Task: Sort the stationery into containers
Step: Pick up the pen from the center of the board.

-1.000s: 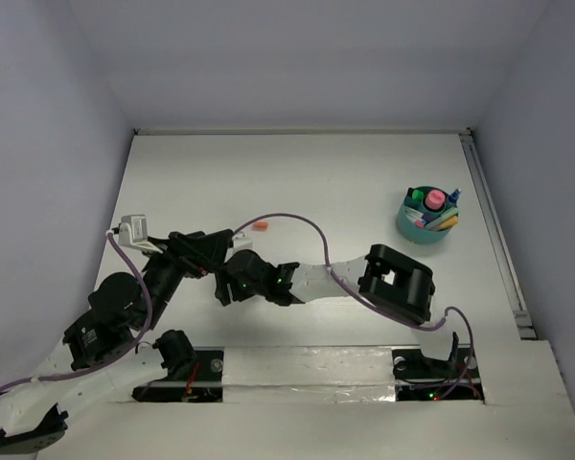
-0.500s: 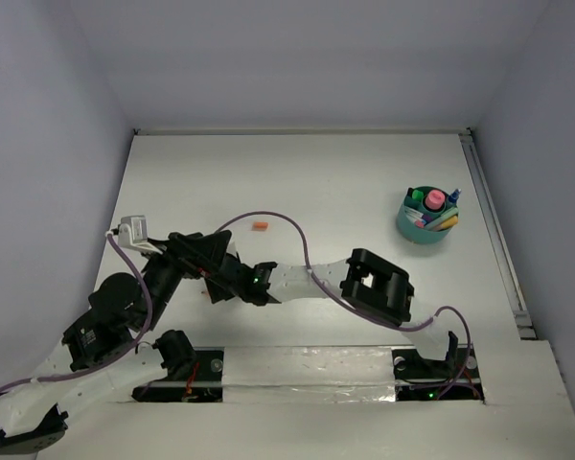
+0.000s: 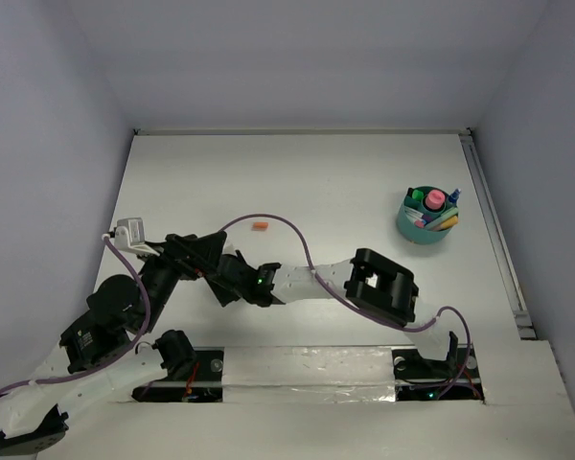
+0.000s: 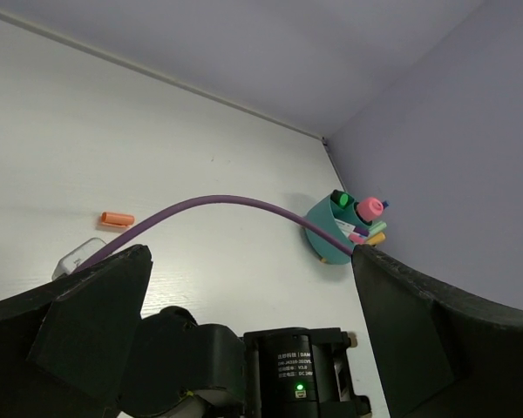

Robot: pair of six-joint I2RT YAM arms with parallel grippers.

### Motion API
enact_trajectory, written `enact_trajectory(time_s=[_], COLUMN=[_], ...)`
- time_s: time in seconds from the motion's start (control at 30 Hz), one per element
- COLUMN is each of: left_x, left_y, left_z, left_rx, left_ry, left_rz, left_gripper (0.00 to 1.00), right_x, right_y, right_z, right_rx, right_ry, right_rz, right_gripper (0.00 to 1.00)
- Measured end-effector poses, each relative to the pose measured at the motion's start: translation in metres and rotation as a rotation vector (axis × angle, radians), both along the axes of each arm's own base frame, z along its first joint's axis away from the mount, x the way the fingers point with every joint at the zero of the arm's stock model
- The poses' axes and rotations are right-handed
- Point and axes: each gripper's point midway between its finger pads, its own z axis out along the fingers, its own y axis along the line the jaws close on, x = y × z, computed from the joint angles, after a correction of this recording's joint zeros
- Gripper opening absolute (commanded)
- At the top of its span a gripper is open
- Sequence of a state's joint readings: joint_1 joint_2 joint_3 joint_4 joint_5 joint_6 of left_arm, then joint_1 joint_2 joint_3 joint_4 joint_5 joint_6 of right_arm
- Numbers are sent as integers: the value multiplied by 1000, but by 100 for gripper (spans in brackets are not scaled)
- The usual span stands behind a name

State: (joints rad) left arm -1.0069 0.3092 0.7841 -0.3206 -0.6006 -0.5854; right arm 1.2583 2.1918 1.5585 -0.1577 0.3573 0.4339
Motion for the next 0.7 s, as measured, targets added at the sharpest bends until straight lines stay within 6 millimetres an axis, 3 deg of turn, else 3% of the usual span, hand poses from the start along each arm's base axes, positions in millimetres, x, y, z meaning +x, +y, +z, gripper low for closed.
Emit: enact_trajectory(time_s=[0.3,0.37,0.4,0.5,0.53,0.7], left_x=[3,3,3,3,3,0], left_y=[-3,-4,-4,-4,-3,0], left_z=[-3,-4,-4,-4,-5,-15], left_rx=[27,30,31,32,33,54], left_ry=[6,7,7,8,9,30], left_rz=[2,2,2,2,2,3], left_gripper=[99,99,98,96,95,92], right_x=[-7,-7,-5,0,3,20], right_y=[-3,-4,-6,-8,-9,-27], right_z=[-2,-3,-3,-3,-3,0], right_rx=[-67,-76,-81,-84,-83,-24], right_ry=[-20,-22,-22,-22,-21,16], right_rz=[130,142,140,128,119,32], right_gripper=[64,56,43,21,9,8])
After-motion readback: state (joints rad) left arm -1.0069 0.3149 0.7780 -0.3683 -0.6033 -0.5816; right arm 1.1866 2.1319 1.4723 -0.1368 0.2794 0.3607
